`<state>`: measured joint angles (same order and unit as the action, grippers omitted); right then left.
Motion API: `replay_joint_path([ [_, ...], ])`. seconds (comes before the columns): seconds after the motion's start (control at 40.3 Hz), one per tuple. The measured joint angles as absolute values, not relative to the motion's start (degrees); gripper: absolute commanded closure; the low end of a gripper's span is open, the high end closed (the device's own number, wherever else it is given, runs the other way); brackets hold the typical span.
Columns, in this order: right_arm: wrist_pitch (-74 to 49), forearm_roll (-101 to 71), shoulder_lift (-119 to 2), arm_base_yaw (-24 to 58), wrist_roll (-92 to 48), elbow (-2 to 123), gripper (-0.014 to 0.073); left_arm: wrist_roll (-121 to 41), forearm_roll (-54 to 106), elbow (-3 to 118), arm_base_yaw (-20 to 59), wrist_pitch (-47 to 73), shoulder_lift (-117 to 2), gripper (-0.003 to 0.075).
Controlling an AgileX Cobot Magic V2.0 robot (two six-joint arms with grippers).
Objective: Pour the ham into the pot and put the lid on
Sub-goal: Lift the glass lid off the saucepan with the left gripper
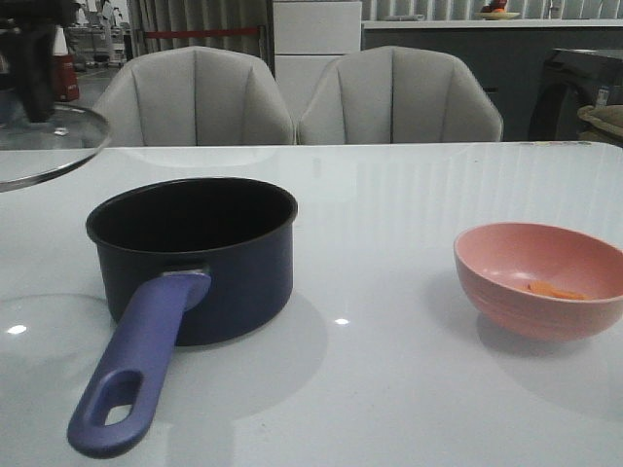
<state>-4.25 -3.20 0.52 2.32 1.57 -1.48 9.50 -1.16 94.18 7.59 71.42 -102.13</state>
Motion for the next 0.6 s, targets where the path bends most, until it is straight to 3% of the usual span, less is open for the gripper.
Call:
replay_joint_path([
  [0.223,-4.2,-3.2,0.5,2.3,1.6,-1.5,0.0435,5.7,0.7,85.5,0.3,69.3,-100.3,0.0472],
  [0.596,-4.2,-3.2,0.5,2.3,1.6,-1.5,0.0435,-2.1,7.3,70.0,-4.3,50.3,-100.1,0.0472],
])
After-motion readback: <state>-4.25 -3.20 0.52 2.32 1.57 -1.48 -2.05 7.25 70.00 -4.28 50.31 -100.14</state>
